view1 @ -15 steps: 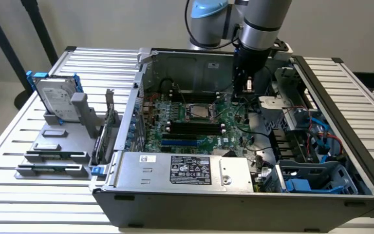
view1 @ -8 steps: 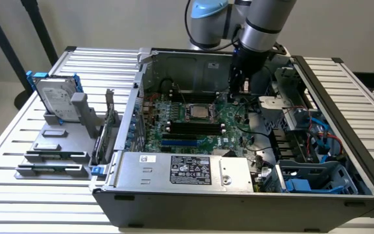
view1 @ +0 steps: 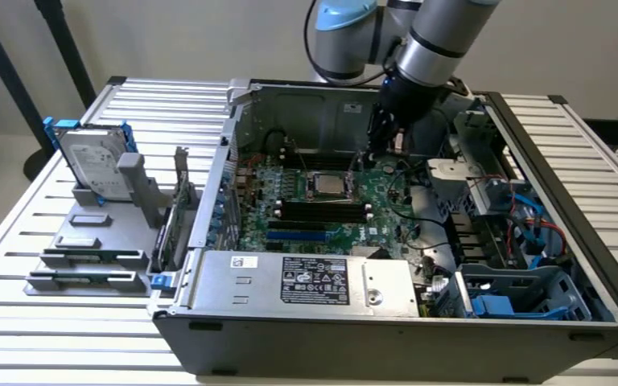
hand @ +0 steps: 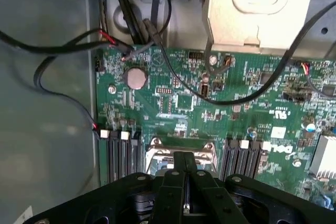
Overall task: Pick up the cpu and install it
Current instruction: 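Close the cpu cover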
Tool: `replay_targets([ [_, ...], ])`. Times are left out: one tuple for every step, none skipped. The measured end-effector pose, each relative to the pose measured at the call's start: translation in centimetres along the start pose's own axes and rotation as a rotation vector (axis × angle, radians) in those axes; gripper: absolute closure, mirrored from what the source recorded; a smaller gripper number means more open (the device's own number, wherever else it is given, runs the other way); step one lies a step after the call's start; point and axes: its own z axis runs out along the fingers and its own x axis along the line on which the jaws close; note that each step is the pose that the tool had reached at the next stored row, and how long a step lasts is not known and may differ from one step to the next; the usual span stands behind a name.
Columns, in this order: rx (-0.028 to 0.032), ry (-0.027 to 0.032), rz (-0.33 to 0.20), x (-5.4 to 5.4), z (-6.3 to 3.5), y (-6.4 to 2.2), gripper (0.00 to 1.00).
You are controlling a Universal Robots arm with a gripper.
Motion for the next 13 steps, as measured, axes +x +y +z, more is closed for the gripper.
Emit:
replay_targets([
  [0.0071,0.0003,0.0,0.0,0.04,-0.11,0.89],
  [0.0126,0.0006,0.0,-0.1,0.12,-0.28,0.89],
  [0.0157,0.0006,0.0,-0.1,0.21,-0.48,0.89],
  [0.0175,0.0006,0.0,-0.1,0.33,-0.73,0.89],
  [0.0189,0.0006,0.0,-0.2,0.45,-0.99,0.89],
  [0.0203,0.0007,0.0,-0.2,0.58,-1.26,0.89],
  [0.0218,0.0007,0.0,-0.3,0.7,-1.54,0.89],
  [0.023,0.0008,-0.001,-0.3,0.84,-1.83,0.89],
  [0.0247,0.0007,-0.001,-0.3,0.97,-2.15,0.89],
  [0.0266,0.0009,0.0,-0.4,1.1,-2.47,0.89],
  [0.0287,0.0009,0.0,-0.4,1.23,-2.81,0.89],
  [0.0308,0.0011,0.0,-0.4,1.36,-3.16,0.89],
  [0.0329,0.0013,0.0,-0.4,1.49,-3.5,0.89],
])
